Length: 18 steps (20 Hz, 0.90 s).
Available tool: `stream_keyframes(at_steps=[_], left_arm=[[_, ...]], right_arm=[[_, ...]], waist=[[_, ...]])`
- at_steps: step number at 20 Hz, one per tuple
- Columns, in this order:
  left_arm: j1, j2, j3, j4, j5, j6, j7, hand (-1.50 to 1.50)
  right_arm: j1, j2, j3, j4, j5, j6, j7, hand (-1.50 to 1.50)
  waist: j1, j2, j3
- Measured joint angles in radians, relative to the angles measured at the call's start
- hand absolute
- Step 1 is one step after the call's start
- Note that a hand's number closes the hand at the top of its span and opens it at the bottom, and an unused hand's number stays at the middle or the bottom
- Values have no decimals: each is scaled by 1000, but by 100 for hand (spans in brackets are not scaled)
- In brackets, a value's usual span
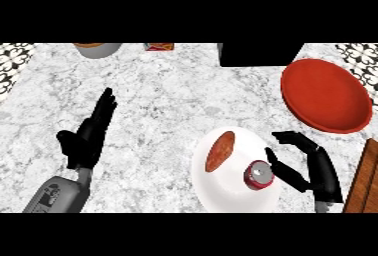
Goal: Pick the can from the plate and place it in the bowl
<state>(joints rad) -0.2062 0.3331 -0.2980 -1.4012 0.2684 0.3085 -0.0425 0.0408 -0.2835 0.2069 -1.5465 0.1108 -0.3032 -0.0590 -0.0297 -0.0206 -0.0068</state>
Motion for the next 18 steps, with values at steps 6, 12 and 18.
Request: stream_keyframes(at_steps=[6,12,18], left_arm=[[31,-6,-2,-45,-2,12,11,0],[30,-14,-7,-73,-21,12,31,0],[19,-7,7,-83,-24,-6,46,0]], right_arm=[[191,188,119,-190,145,-274,-202,-150],[366,217,248,-418,425,-422,-109,-150],[474,222,281,-636,710,-316,212,-150]], waist=[[-2,5,5],[10,14,4],[20,19,3]])
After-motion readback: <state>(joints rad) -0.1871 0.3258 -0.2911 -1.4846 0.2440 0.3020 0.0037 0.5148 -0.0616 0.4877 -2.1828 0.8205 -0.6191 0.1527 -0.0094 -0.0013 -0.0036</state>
